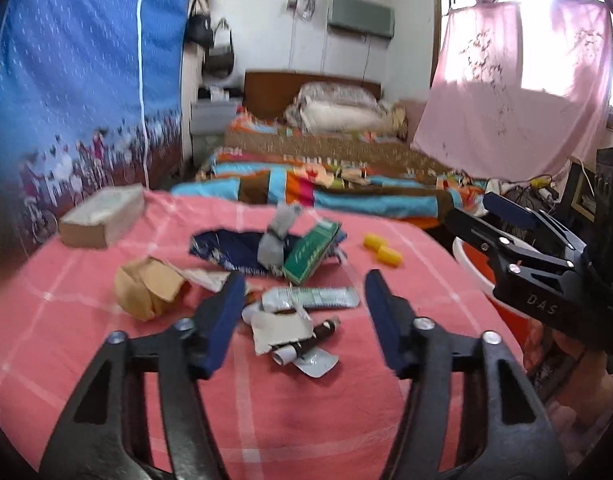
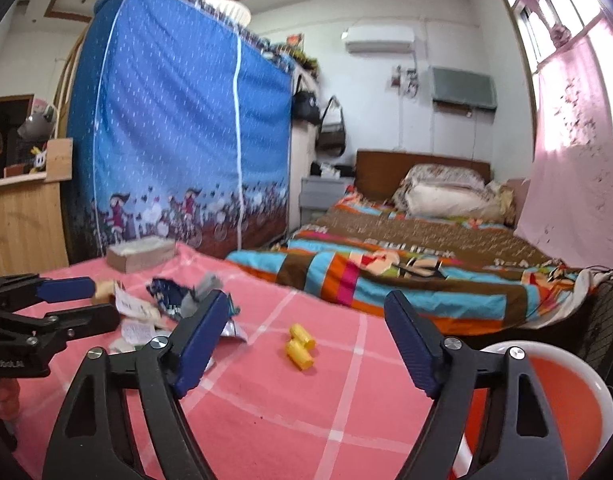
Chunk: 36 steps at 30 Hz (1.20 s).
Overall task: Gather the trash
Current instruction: 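Grasp the white tissue with the left tool while the right tool grasps a yellow earplug, then carry both items over the orange bucket and open both tools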
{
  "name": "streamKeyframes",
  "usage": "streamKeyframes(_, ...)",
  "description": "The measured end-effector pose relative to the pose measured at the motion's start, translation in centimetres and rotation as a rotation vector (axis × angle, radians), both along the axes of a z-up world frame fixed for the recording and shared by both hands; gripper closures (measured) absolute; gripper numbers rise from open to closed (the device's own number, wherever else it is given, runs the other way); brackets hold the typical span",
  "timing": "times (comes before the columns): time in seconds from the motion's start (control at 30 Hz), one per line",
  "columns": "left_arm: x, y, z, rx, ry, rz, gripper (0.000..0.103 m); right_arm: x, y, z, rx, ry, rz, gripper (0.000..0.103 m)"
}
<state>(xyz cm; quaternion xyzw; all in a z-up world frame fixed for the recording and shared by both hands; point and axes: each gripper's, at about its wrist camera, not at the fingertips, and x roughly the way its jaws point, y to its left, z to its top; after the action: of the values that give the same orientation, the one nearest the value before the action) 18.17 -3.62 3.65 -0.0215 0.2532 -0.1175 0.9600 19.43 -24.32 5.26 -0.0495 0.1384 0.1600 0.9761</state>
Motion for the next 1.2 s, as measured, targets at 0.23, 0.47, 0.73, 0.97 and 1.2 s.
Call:
streamKeyframes(0.23,1.4,0.5,-1.2,-0.044,0.124,0.005,0.070,3.5,0.9,-2.1,-0.059,0.204,0.029,0.051)
streamKeyframes(0.47,2.1,0.0,-1.9,-0.040,0.188,-0.018,0.093,7.2,1.4,-4.0,-0.075,0.387,0.044,0.057)
streamKeyframes(0.73,2.7,0.3,-2.0,-0.075,0.213,-0.023,0.100,8.8,1.6,-4.7,-0.070,0.477,0.069,0.085)
streamKeyframes(0.97,2.1,0.4,-1.3,-0.076,0.168,-0.009,0.100,7.0,1.5,-4.3,-0.058,0.437,0.104,0.090)
streamKeyframes(1.2,1.0,-1.5,0.6,-0.063,0.063,-0.050,0.100,3.7,0.3,-2.2,0.005,0.275,0.134,0.091)
